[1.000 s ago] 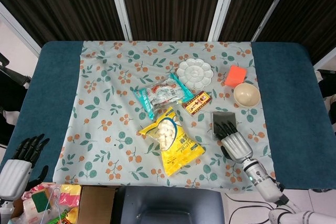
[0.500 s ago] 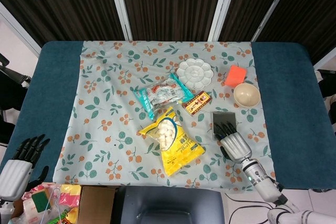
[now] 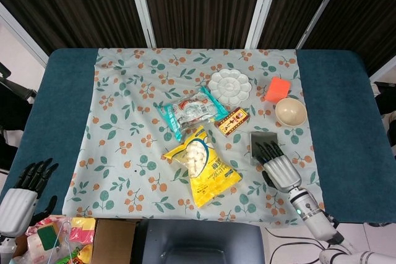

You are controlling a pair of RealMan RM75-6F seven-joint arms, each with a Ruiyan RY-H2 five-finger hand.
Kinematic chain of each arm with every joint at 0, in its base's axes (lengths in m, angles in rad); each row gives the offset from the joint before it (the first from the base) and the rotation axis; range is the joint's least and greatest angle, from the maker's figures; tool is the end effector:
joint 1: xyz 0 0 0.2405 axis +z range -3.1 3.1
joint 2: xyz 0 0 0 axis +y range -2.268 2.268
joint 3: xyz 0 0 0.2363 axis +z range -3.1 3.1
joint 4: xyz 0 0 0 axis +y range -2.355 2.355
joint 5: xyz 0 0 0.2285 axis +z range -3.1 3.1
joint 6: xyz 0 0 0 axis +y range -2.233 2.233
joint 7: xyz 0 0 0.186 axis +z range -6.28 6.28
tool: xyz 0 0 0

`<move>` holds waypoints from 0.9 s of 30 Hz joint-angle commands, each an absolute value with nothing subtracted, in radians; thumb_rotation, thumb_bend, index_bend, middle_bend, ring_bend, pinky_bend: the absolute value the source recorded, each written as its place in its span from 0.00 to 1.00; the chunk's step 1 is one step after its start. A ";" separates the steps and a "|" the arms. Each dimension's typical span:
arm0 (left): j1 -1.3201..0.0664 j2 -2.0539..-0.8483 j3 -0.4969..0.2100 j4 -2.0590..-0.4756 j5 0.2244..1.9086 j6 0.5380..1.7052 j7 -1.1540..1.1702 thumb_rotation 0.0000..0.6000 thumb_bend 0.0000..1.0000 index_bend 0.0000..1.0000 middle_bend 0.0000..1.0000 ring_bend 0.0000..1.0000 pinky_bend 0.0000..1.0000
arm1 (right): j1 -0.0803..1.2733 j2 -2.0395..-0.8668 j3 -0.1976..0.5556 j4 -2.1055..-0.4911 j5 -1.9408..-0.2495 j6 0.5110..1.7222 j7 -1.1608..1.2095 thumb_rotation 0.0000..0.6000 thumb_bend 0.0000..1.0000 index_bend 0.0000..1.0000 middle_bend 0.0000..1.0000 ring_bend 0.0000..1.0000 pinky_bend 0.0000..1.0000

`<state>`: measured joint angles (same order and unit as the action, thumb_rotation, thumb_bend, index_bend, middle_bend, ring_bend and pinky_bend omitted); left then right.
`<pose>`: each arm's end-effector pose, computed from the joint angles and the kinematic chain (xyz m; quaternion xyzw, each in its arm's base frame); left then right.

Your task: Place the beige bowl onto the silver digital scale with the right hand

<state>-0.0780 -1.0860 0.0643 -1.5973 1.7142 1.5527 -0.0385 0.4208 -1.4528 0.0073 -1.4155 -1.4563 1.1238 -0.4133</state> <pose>-0.2791 0.1912 0.1209 -0.6629 -0.3583 -0.4057 0.5173 -0.2380 -0.2915 -0.0227 0.7839 -0.2765 0.2786 0.4811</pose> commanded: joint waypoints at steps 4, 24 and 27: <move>-0.075 -1.086 0.066 -1.595 1.723 1.562 -0.042 1.00 0.46 0.00 0.00 0.01 0.09 | 0.334 -1.336 0.003 -1.519 -1.511 1.297 -0.320 1.00 0.49 0.16 0.00 0.00 0.00; -0.072 -1.094 0.065 -1.599 1.721 1.558 -0.005 1.00 0.45 0.00 0.00 0.01 0.09 | 0.608 -1.468 0.185 -1.036 -1.239 0.880 -0.321 1.00 0.41 0.19 0.00 0.00 0.00; -0.073 -1.097 0.062 -1.599 1.714 1.553 0.001 1.00 0.45 0.00 0.00 0.01 0.09 | 0.638 -1.522 0.182 -0.939 -1.216 0.830 -0.348 1.00 0.41 0.22 0.00 0.00 0.00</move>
